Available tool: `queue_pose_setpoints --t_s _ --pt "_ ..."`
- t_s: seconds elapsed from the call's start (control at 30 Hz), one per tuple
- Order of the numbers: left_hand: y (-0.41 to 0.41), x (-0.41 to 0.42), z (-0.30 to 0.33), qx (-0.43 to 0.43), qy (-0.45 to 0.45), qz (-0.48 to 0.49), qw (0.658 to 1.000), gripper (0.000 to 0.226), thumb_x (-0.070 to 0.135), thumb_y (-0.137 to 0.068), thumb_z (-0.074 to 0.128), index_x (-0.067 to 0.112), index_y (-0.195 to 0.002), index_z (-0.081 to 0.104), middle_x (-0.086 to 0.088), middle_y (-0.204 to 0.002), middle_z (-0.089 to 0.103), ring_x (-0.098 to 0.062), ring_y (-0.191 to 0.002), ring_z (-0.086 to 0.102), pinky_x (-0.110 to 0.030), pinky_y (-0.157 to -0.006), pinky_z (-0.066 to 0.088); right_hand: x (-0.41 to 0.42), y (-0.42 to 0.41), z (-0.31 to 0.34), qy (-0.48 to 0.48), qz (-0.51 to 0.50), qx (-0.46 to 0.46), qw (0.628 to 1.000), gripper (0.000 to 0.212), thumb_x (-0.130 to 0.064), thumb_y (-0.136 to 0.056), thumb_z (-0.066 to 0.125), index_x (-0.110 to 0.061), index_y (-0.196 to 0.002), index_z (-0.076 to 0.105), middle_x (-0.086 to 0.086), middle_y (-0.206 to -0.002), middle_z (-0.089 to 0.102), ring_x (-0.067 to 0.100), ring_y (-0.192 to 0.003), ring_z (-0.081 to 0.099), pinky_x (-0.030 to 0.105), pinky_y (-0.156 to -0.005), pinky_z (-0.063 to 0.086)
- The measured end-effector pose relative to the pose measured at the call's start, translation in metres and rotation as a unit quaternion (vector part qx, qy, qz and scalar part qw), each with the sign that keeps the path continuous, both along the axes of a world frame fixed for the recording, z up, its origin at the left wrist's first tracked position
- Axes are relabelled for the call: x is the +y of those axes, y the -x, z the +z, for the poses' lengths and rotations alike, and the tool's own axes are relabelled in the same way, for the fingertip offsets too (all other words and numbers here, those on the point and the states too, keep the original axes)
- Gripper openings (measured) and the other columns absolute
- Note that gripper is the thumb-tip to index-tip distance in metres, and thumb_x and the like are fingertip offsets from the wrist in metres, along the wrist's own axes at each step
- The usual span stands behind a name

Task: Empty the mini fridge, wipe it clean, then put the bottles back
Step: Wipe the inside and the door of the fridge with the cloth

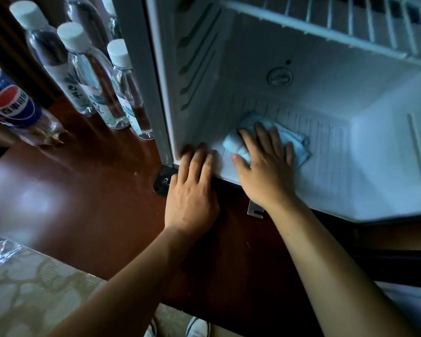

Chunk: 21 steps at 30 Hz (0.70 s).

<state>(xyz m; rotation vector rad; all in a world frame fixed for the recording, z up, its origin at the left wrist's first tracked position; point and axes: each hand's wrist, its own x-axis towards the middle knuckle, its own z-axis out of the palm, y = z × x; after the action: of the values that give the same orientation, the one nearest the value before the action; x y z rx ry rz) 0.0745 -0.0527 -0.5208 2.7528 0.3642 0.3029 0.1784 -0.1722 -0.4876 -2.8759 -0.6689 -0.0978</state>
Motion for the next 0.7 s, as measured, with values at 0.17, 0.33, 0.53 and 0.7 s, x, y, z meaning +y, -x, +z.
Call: queue_pose_setpoints --t_s 0.17,0.33,0.53,0.7 --pt "0.0 -0.001 0.0 -0.005 0.005 0.005 1.0 0.071 0.025 -0.078 0.036 0.01 -0.147 0.034 -0.011 -0.151 0.039 -0.033 -0.142 0.026 -0.051 -0.102 0.044 0.001 -0.009 0.003 0.001 -0.001 0.032 0.999 0.064 -0.05 -0.095 0.041 -0.032 -0.152 0.019 -0.005 -0.162 0.013 0.02 -0.15 0.001 0.05 -0.118 0.0" --pt "0.0 -0.002 0.001 -0.008 0.014 -0.004 1.0 0.072 0.025 -0.076 0.039 0.01 -0.147 0.038 -0.01 -0.152 0.039 -0.033 -0.142 0.027 -0.049 -0.103 0.043 0.005 -0.037 0.003 0.019 -0.009 0.007 1.0 0.067 -0.055 -0.093 0.042 -0.031 -0.152 0.022 -0.003 -0.161 0.018 0.023 -0.149 0.01 0.051 -0.115 0.008" --pt "0.0 0.001 0.0 0.003 0.002 0.001 1.0 0.073 0.026 -0.076 0.039 0.014 -0.148 0.033 -0.007 -0.153 0.036 -0.032 -0.142 0.027 -0.049 -0.101 0.045 0.015 -0.049 0.001 0.03 -0.016 0.012 0.999 0.066 -0.057 -0.094 0.038 -0.033 -0.153 0.02 -0.001 -0.162 0.016 0.025 -0.149 0.009 0.054 -0.115 0.009" --pt "0.0 0.0 -0.001 0.006 -0.006 0.001 1.0 0.073 0.026 -0.076 0.04 0.013 -0.148 0.032 -0.007 -0.153 0.035 -0.033 -0.141 0.028 -0.049 -0.1 0.045 0.007 -0.039 0.004 0.016 -0.005 0.022 1.0 0.063 -0.055 -0.096 0.037 -0.034 -0.152 0.02 -0.003 -0.162 0.013 0.024 -0.149 0.004 0.053 -0.116 0.005"
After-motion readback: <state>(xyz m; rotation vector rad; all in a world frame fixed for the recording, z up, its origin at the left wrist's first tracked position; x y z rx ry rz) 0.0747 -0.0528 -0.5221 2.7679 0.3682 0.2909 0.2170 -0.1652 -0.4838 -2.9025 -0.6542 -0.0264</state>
